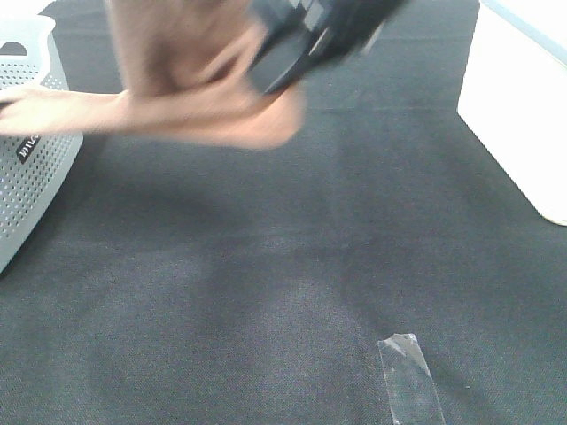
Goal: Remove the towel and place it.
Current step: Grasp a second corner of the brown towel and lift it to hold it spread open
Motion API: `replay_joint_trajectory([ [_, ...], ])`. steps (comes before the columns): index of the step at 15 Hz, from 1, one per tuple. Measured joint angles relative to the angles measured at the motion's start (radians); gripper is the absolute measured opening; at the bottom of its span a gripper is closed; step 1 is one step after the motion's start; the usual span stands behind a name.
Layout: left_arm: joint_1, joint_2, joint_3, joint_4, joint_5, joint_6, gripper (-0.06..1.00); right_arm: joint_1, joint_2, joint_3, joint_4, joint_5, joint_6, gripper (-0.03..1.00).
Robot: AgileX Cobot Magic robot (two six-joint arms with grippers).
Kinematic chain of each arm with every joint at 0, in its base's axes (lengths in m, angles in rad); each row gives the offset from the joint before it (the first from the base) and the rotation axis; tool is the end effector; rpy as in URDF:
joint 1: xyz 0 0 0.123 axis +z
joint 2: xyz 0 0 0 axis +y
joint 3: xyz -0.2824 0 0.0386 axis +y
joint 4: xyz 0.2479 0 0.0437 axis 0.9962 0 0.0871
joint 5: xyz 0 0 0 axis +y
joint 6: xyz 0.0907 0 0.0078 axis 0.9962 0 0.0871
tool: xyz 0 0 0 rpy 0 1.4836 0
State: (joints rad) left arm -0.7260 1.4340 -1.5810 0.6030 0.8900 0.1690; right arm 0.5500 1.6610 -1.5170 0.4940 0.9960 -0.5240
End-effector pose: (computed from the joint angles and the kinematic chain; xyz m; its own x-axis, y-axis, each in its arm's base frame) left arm 0.2568 -0.1743 0.4441 -0.1595 0.7974 -0.5821 0.4821 0.5774 0.6589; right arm 0.2888 0.2196 0.3384 -0.5365 -0.5838 -0.6094 -0.8150 0.5458 0.1946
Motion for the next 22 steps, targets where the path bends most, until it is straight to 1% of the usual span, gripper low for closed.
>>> replay_joint_trajectory([
  [1, 0.0, 0.0, 0.0, 0.028, -0.038, -0.024, 0.0, 0.0, 0.006, -0.119, -0.14, 0.096, 0.069, 0.0],
  [2, 0.0, 0.0, 0.0, 0.072, -0.075, -0.055, 0.0, 0.0, 0.016, -0.227, -0.257, 0.164, 0.101, 0.0],
  [3, 0.0, 0.0, 0.0, 0.118, -0.104, -0.079, 0.0, 0.0, 0.033, -0.344, -0.342, 0.198, 0.117, 0.0],
  [4, 0.0, 0.0, 0.0, 0.167, -0.129, -0.1, 0.0, 0.0, 0.054, -0.444, -0.411, 0.209, 0.12, 0.0],
  [5, 0.0, 0.0, 0.0, 0.167, -0.129, -0.1, 0.0, 0.0, 0.054, -0.444, -0.411, 0.209, 0.12, 0.0],
  [6, 0.054, 0.0, 0.0, 0.27, -0.243, -0.169, 0.0, 0.0, 0.11, -0.651, -0.527, 0.213, 0.12, 0.0],
  [7, 0.054, 0.0, 0.0, 0.27, -0.243, -0.169, 0.0, 0.0, 0.11, -0.651, -0.527, 0.213, 0.12, 0.0],
  [8, 0.101, 0.0, 0.0, 0.276, -0.289, -0.206, 0.0, 0.0, 0.125, -0.695, -0.56, 0.215, 0.119, 0.0],
  [9, 0.182, 0.0, 0.0, 0.277, -0.395, -0.235, 0.0, 0.0, 0.138, -0.732, -0.622, 0.172, 0.086, 0.0],
  [10, 0.182, 0.0, 0.0, 0.277, -0.395, -0.235, 0.0, 0.0, 0.138, -0.732, -0.622, 0.172, 0.086, 0.0],
  [11, 0.213, 0.0, 0.0, 0.278, -0.475, -0.243, 0.0, 0.0, 0.141, -0.735, -0.637, 0.118, 0.056, 0.0],
  [13, 0.281, 0.003, 0.0, 0.278, -0.614, -0.26, 0.0, 0.0, 0.14, -0.736, -0.678, -0.026, 0.02, 0.0],
  [15, 0.354, 0.023, -0.001, 0.278, -0.738, -0.262, 0.0, 0.0, 0.14, -0.737, -0.739, -0.164, 0.024, 0.0],
  [17, 0.414, 0.055, -0.001, 0.281, -0.879, -0.261, 0.0, 0.0, 0.14, -0.737, -0.793, -0.26, 0.073, 0.0],
  [20, 0.489, 0.117, -0.001, 0.285, -1.159, -0.246, 0.0, 0.0, 0.142, -0.739, -0.902, -0.355, 0.198, 0.0],
  [21, 0.502, 0.134, -0.001, 0.277, -1.211, -0.244, 0.0, 0.0, 0.146, -0.739, -0.927, -0.374, 0.225, 0.0],
  [22, 0.517, 0.151, -0.001, 0.25, -1.252, -0.242, 0.0, 0.0, 0.155, -0.739, -0.942, -0.381, 0.237, 0.0],
])
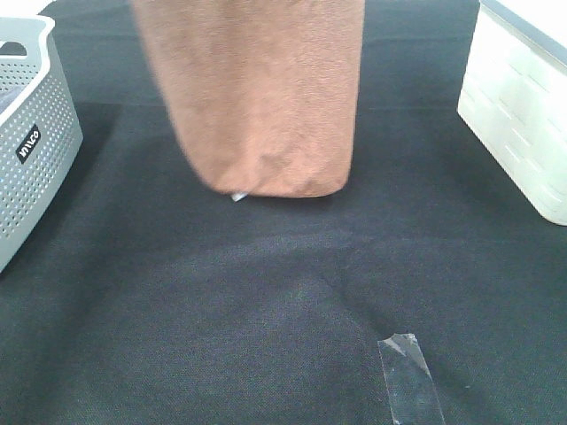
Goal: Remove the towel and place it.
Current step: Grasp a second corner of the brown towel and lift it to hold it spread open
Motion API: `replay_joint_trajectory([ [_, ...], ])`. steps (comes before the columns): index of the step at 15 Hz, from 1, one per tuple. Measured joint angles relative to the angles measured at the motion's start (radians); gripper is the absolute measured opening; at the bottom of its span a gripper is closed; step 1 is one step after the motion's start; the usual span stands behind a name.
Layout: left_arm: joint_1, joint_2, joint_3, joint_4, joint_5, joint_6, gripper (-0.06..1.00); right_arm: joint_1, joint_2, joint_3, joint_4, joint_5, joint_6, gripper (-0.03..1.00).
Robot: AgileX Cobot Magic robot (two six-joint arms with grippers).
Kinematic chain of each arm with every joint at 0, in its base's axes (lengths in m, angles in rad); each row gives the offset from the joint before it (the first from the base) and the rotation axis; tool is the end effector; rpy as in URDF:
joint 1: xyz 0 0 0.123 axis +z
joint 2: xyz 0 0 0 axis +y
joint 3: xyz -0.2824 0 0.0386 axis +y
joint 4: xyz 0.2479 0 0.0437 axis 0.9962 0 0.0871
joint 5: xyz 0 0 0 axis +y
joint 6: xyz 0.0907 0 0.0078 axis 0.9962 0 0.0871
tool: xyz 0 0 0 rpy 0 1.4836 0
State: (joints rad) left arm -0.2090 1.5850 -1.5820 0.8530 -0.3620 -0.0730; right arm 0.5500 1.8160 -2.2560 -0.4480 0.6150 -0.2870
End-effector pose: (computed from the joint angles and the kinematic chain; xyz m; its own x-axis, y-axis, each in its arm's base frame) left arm 0.3606 -0.1012 0.4760 0.5351 0.5557 -0.6363 0.1138 0.6989 0.7061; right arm 0.3527 0.1895 0.5291 0.1533 -0.6033 -0.7826 -0.2522 0.7419 -0.6213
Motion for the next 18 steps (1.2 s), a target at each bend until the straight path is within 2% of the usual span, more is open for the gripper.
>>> replay_joint_trajectory([
  [4, 0.036, 0.06, -0.02, -0.108, -0.079, 0.056, 0.0, 0.0, 0.062, 0.0, -0.025, -0.044, 0.02, 0.0],
  [7, 0.037, 0.149, -0.117, -0.162, -0.083, 0.137, 0.0, -0.002, 0.106, 0.0, -0.049, -0.184, 0.071, 0.0],
  [10, 0.037, 0.296, -0.306, -0.191, -0.084, 0.158, 0.0, -0.057, 0.162, 0.0, -0.051, -0.331, 0.153, 0.0],
  [13, 0.037, 0.421, -0.451, -0.195, -0.084, 0.158, 0.0, -0.111, 0.2, 0.0, -0.048, -0.403, 0.197, 0.0],
  [15, 0.037, 0.557, -0.647, -0.201, -0.071, 0.129, 0.0, -0.141, 0.228, 0.0, -0.047, -0.46, 0.202, 0.0],
  [18, 0.037, 0.689, -0.87, -0.197, -0.028, 0.073, 0.0, -0.181, 0.264, 0.0, -0.037, -0.542, 0.202, 0.0],
])
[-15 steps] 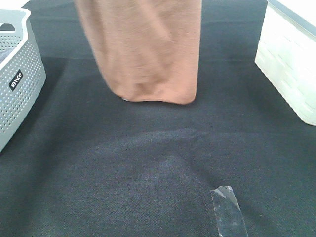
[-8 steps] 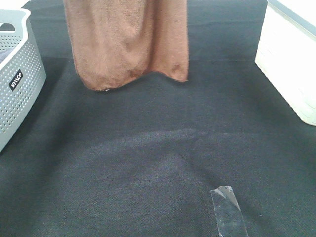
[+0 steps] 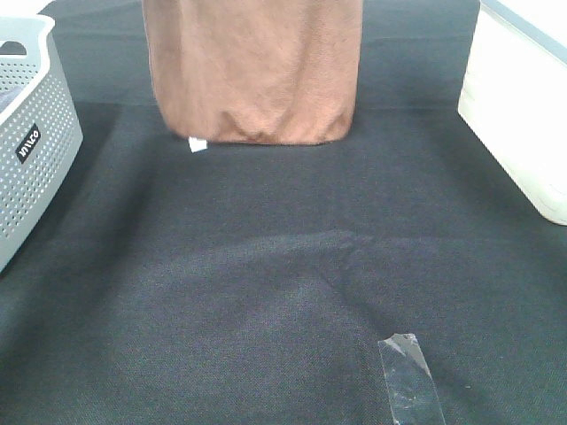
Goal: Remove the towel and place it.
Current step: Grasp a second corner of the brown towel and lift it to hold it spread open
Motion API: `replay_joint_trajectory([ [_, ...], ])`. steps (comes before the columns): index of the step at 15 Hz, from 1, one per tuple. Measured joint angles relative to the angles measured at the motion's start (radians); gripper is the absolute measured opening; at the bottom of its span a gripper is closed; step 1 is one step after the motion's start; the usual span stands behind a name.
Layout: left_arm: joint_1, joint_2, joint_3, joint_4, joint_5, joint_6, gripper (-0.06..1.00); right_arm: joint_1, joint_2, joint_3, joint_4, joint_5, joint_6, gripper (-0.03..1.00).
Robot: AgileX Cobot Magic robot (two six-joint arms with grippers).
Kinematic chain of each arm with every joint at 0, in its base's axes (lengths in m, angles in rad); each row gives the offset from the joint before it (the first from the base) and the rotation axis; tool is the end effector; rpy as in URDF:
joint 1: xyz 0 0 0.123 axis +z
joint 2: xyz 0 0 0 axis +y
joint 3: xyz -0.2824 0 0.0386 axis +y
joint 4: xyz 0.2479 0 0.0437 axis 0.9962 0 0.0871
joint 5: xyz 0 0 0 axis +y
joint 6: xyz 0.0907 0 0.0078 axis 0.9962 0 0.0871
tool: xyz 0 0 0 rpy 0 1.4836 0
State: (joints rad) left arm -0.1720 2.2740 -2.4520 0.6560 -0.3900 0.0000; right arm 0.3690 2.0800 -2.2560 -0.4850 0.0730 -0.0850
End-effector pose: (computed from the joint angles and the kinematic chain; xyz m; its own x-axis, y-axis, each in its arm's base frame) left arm 0.5111 -0.1101 0.4488 0.6473 0.4602 -0.6077 -0.0219 0.8081 0.5886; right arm 0.4647 0.1763 0.4550 0.3325 -0.4487 -0.8295 -0.1784 0.8338 -0.5225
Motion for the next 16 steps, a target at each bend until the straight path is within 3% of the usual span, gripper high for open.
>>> replay_joint_trajectory([
  [5, 0.0, 0.062, -0.063, 0.115, 0.032, -0.112, 0.0, -0.01, 0.028, 0.0, 0.006, -0.023, -0.001, 0.0],
  [7, 0.0, 0.067, -0.063, 0.213, 0.057, -0.21, 0.0, -0.014, 0.046, 0.0, 0.007, 0.022, -0.001, 0.0],
  [8, 0.0, 0.069, -0.063, 0.291, 0.073, -0.307, 0.0, -0.014, 0.049, 0.0, 0.023, 0.057, -0.001, 0.0],
  [10, -0.012, 0.069, -0.022, 0.485, 0.102, -0.595, 0.0, -0.014, 0.043, 0.0, 0.087, 0.171, -0.001, 0.0],
  [11, -0.022, 0.069, 0.021, 0.634, 0.122, -0.775, 0.0, -0.014, 0.035, 0.0, 0.14, 0.246, -0.001, 0.0],
  [13, -0.036, 0.069, 0.137, 0.952, 0.122, -1.256, 0.0, -0.015, 0.013, 0.0, 0.237, 0.421, -0.001, 0.0],
  [14, -0.038, 0.069, 0.193, 1.03, 0.095, -1.495, 0.0, -0.015, 0.004, 0.0, 0.267, 0.503, -0.001, 0.0],
  [15, -0.033, 0.07, 0.245, 1.065, 0.052, -1.639, 0.0, -0.015, 0.001, 0.0, 0.289, 0.563, -0.003, 0.0],
  [16, -0.031, 0.07, 0.281, 1.077, 0.013, -1.722, 0.0, -0.015, 0.001, 0.0, 0.306, 0.609, -0.011, 0.0],
])
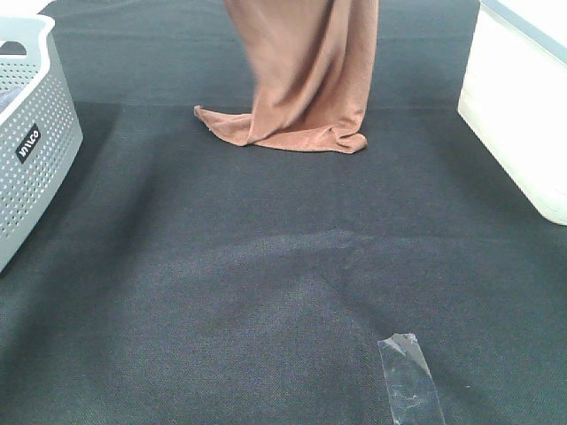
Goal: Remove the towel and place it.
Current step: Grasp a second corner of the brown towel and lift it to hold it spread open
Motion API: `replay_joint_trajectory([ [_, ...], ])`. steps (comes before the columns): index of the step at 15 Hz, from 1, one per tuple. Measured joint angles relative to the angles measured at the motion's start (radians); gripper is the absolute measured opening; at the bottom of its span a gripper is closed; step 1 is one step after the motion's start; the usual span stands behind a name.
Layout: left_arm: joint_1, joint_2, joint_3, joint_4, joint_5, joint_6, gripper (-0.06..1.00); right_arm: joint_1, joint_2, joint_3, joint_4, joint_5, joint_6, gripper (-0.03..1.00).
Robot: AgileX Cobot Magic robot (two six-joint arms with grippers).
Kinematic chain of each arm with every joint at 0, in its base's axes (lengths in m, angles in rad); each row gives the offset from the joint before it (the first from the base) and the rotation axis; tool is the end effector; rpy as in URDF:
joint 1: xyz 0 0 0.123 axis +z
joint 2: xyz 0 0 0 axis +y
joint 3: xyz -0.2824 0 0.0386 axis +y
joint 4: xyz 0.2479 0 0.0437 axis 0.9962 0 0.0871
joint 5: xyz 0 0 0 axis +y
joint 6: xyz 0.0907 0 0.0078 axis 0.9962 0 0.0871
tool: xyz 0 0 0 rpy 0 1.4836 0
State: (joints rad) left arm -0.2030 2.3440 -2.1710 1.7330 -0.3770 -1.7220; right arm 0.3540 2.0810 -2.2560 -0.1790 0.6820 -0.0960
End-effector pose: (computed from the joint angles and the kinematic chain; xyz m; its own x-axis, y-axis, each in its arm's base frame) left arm 0.5423 -0.1453 0.2859 -0.1336 0.0494 -0.9898 0.5429 0.8392 -0.0314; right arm 0.4640 0.1606 0.4004 -0.3073 -0.3608 -0.8806 -0.3288 0.9086 -0.2576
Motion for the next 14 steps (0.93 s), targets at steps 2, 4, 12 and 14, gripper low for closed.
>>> replay_joint_trajectory([
  [2, 0.005, -0.001, 0.043, 0.007, -0.031, -0.022, 0.0, 0.0, 0.0, 0.0, 0.019, 0.055, -0.021, 0.0],
  [4, 0.005, -0.012, 0.051, 0.012, -0.004, 0.159, 0.0, 0.0, 0.0, 0.0, 0.032, 0.075, -0.023, 0.0],
  [12, -0.015, -0.036, 0.116, -0.052, 0.521, 1.139, 0.0, 0.007, 0.002, 0.0, 0.073, 0.049, -0.076, 0.0],
  [14, -0.053, -0.036, 0.142, -0.315, 0.646, 1.312, 0.0, 0.013, 0.01, 0.0, 0.081, 0.051, -0.077, 0.0],
])
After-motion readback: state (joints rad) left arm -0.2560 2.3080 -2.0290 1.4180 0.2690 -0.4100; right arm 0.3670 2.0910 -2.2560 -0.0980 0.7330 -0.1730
